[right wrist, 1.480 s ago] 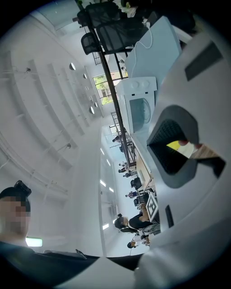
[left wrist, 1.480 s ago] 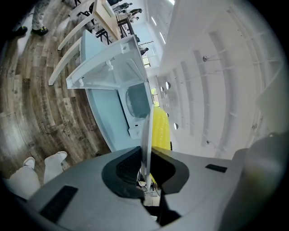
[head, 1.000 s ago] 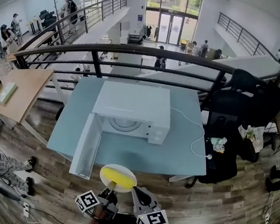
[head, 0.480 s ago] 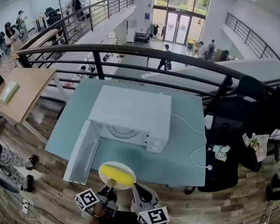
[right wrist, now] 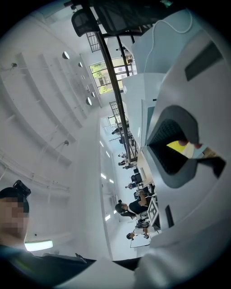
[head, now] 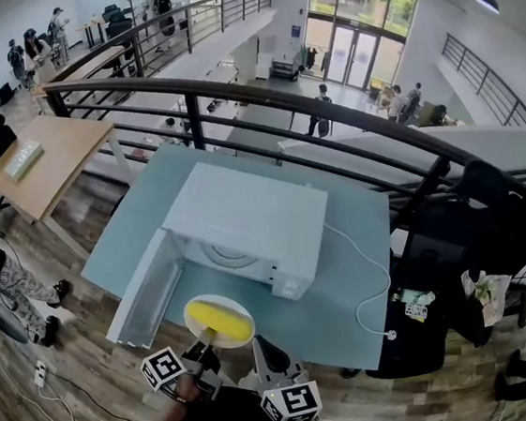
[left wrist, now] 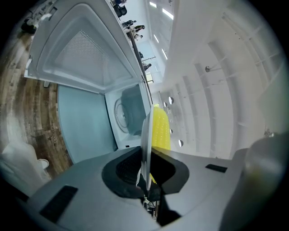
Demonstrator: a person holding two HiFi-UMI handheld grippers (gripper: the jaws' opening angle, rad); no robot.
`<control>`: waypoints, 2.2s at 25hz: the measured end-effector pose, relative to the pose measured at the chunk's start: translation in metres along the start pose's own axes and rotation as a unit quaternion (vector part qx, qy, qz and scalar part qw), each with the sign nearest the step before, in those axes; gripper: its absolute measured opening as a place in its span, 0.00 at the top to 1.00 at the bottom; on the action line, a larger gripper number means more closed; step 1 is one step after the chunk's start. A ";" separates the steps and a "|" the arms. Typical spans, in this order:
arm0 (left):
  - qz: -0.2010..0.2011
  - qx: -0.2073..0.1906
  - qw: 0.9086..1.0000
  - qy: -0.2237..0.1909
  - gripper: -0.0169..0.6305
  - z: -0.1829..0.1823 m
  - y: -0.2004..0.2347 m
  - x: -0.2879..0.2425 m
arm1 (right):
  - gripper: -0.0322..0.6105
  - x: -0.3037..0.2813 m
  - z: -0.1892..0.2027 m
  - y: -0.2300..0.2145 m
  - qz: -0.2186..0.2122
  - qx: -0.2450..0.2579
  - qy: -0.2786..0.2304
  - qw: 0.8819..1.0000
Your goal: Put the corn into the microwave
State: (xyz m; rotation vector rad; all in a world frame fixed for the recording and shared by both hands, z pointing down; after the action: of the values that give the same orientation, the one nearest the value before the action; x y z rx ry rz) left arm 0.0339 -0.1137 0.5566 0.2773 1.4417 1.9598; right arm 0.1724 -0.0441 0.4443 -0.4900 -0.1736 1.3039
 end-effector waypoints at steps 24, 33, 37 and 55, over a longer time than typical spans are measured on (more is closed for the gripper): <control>-0.050 0.019 0.998 -0.028 0.93 -0.011 0.032 -0.039 | 0.94 -0.024 0.001 -0.039 -0.001 -0.003 0.041 0.999; -0.058 0.032 0.997 -0.032 0.93 -0.018 0.053 -0.063 | 0.94 -0.044 0.010 -0.041 -0.012 0.011 0.075 0.997; -0.065 0.042 0.997 -0.032 0.93 -0.018 0.063 -0.074 | 0.94 -0.053 0.009 -0.042 -0.018 0.022 0.089 0.996; -0.074 0.060 0.995 -0.036 0.93 -0.050 0.105 -0.138 | 0.94 -0.115 0.011 -0.043 -0.040 0.020 0.123 0.991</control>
State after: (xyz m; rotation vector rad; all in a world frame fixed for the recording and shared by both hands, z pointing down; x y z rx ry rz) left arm 0.0688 -0.2555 0.6633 0.2848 1.4923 1.7317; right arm 0.1749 -0.1588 0.4904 -0.5986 0.0379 1.1567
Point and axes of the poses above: the fingertips, and each gripper's own axes: x backward along the fingers, y to its left, z out of its underside, the point moved 3 cm from there along x, backward along the fingers, and after that the axes turned 12 degrees about -x, right-handed, at the moved point
